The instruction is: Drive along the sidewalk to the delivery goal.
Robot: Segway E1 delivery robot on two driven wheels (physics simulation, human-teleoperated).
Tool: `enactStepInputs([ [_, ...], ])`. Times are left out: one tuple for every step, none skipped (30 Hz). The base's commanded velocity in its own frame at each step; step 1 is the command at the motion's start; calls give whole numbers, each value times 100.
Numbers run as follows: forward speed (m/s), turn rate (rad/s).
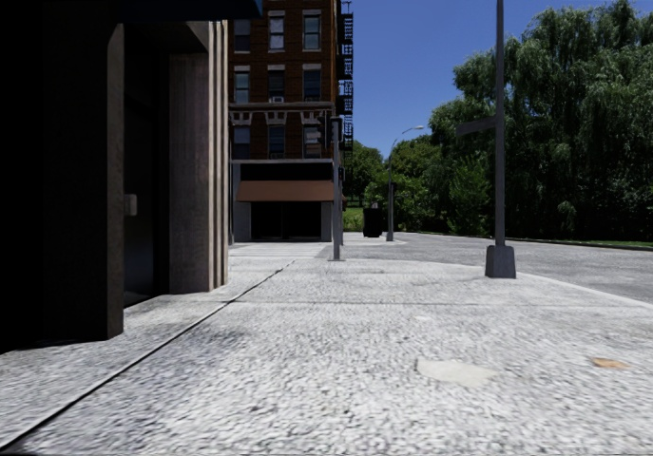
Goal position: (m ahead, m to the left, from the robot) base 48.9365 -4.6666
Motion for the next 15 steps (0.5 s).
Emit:
enactStepInputs([
  [200, 0],
  [200, 0],
  [200, 0],
  [200, 0],
  [200, 0],
  [200, 0],
  [200, 0],
  [200, 0],
  [200, 0],
  [200, 0],
  [200, 0],
  [200, 0],
  [200, 0],
  [200, 0],
  [200, 0],
])
